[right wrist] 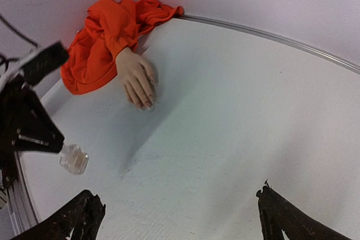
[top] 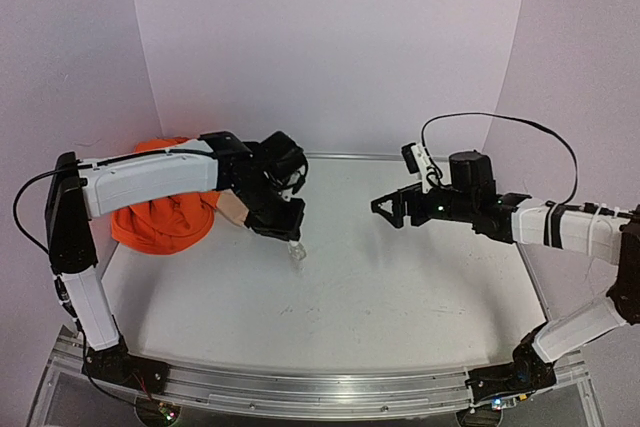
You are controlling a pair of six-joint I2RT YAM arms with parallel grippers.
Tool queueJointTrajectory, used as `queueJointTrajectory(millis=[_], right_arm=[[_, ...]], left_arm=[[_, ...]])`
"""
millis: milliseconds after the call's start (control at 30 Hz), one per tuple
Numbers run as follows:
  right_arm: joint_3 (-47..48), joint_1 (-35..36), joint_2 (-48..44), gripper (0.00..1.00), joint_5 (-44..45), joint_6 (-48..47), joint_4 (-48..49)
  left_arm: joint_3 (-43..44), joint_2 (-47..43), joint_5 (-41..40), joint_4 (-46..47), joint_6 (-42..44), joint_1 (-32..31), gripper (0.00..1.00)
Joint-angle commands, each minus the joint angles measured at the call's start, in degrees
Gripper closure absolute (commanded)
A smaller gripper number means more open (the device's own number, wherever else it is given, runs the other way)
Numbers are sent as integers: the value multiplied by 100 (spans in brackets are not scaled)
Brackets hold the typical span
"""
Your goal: Paint the nails
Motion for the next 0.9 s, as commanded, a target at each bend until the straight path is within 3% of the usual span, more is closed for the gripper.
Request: queueJointTrajectory(millis=[0, 100, 300, 567, 867], right_arm=[[329, 597, 344, 2, -260, -535, 693], [495, 992, 709, 3, -261, -806, 1003], [940, 1657, 1541, 20, -345, -1440, 1317], [1171, 2082, 2167, 34, -888, -1486, 1967], [1072, 2289, 2444, 53, -473, -1256, 2612]], left_arm=[[501, -472, 746, -374, -608, 341, 100], [556, -568, 759, -441, -867, 406, 100], [555, -590, 944, -468, -1099, 453, 100], [469, -643, 865, -474, -1275, 462, 100], [467, -674, 894, -470, -1321, 514, 100]])
